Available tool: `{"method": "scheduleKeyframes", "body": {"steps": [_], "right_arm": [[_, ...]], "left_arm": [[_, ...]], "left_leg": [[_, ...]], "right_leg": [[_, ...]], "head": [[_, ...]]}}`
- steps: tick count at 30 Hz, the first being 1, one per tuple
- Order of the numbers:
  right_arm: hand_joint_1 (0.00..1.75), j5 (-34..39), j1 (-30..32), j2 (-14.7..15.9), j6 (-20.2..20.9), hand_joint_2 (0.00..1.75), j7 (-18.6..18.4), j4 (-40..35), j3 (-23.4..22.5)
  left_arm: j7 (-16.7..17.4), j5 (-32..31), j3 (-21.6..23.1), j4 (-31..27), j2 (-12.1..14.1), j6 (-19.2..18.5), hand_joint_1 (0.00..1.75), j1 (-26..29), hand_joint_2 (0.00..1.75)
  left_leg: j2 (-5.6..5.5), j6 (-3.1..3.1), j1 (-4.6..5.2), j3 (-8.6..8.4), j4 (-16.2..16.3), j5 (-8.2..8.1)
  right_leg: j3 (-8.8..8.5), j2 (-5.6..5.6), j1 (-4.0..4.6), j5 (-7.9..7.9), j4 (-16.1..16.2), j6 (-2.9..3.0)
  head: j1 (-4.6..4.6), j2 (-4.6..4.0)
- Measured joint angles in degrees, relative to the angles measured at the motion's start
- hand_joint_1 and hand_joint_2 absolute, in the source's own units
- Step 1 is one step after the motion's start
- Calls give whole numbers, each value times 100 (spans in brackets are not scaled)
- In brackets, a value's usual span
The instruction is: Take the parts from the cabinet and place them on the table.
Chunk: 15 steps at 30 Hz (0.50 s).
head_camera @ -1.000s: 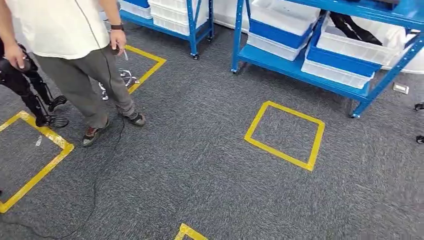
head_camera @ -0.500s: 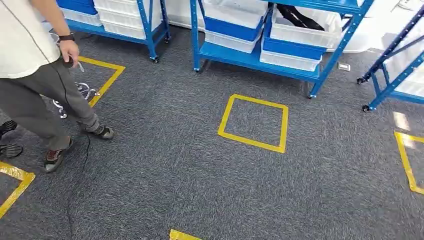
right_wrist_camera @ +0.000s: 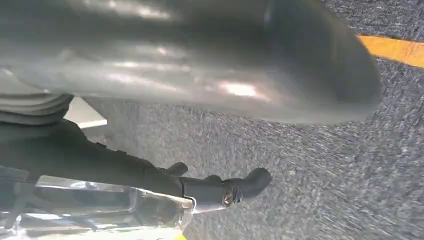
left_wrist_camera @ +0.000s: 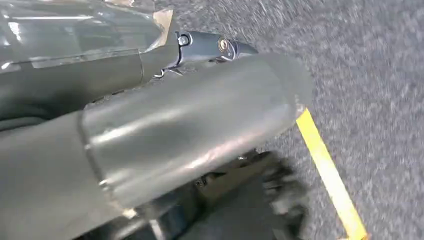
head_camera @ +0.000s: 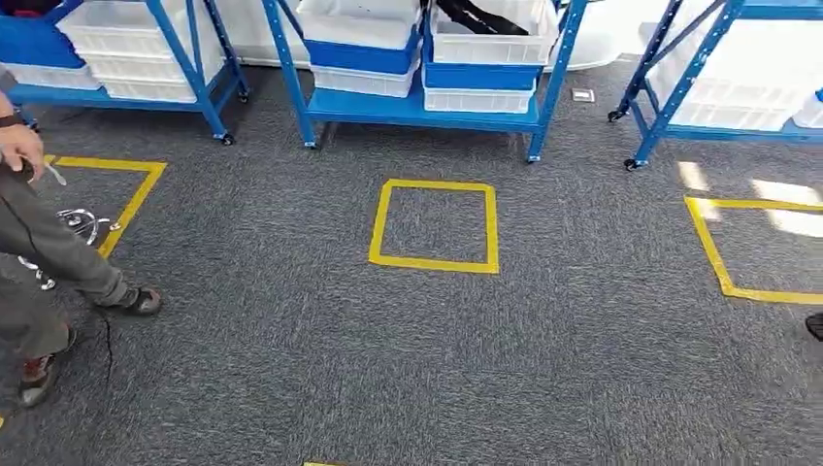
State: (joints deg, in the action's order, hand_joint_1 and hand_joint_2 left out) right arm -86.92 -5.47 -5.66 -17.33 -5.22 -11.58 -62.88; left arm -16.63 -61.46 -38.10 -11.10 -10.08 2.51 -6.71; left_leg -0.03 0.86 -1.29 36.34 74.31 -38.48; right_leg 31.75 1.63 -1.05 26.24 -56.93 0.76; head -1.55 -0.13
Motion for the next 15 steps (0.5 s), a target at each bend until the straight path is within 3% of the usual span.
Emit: {"method": "scheduleKeyframes", "body": {"steps": [1, 2, 3, 4, 5, 6, 7, 9, 10, 11, 12, 15], "right_arm": [[0, 0, 9, 2, 0, 0, 0, 0, 0], [0, 0, 19, 2, 0, 0, 0, 0, 0], [0, 2, 19, 2, 0, 0, 0, 0, 0], [0, 2, 16, 0, 0, 0, 0, 0, 0], [0, -2, 16, -8, 0, 0, 0, 2, 0], [0, -24, -3, -22, 7, 0, 0, 2, 2], [0, -59, 1, -22, 9, 0, -2, 2, 7], [0, -125, 36, -24, -2, 0, -19, 2, 26], [0, -140, 41, -22, -7, 0, -24, 4, 39], [0, -153, 43, -24, -9, 0, -24, 2, 48], [0, -157, 44, -24, -9, 0, -24, 2, 57], [0, -162, 44, -26, -9, 0, -15, 4, 83]], "left_arm": [[2, 0, 0, 0, 0, 0, 0, 5, 0], [2, 0, 0, 0, 0, -2, 0, 4, 0], [2, 0, 0, 0, 0, 0, 0, 1, 0], [2, 0, 0, 0, 0, 0, 0, 0, 0], [2, 0, 0, 0, 15, 0, 0, 3, 0], [2, 0, 0, 0, 26, 0, 0, 8, 0], [2, 0, 0, 0, 33, 0, 0, -9, 175], [0, -7, 0, 0, 33, 4, 0, -23, 175], [-2, -9, 0, 0, 28, 4, 0, -17, 175], [-4, -11, 0, 0, 33, 2, 0, -26, 175], [-7, -13, 0, 0, 31, 2, 0, -32, 0], [-76, -17, -2, 0, 33, -22, 0, -31, 0]], "left_leg": [[-3, -11, 0, 49, 31, 76], [-9, -35, 0, -10, -177, 277], [-42, -72, 1, -194, -633, 598], [-128, -115, 1, -406, -1132, 881], [-396, -177, 5, -565, -1552, 1065], [-497, -211, -1, -589, -1669, 1031], [-442, -199, 17, -603, -1692, 1009], [-398, -232, 63, -607, -1728, 1029], [-392, -193, 43, -629, -1819, 1057], [-390, -123, 62, -629, -1839, 1095], [-390, -136, 85, -615, -1840, 1094], [-396, -197, 132, -614, -1833, 1102]], "right_leg": [[-2, 83, 13, 0, -4, 0], [-6, 163, 20, 0, -10, -1], [-19, 262, 33, 0, -10, -1], [-34, 345, 37, -1, -10, -2], [-19, 395, 30, -1, -10, -4], [-11, 440, 100, -2, -48, -14], [35, 478, 57, -17, -40, -39], [61, 543, 29, -46, 8, -117], [46, 542, 79, -25, -15, -111], [37, 525, 77, -63, 53, -72], [43, 527, 76, -62, 54, -78], [41, 518, 50, -67, 63, -113]], "head": [[5, 0], [-4, 0], [0, 0], [-4, 0], [0, 0], [9, 0], [-4, 0], [-7, 0], [9, 0], [29, 0], [33, 0], [33, 0]]}}
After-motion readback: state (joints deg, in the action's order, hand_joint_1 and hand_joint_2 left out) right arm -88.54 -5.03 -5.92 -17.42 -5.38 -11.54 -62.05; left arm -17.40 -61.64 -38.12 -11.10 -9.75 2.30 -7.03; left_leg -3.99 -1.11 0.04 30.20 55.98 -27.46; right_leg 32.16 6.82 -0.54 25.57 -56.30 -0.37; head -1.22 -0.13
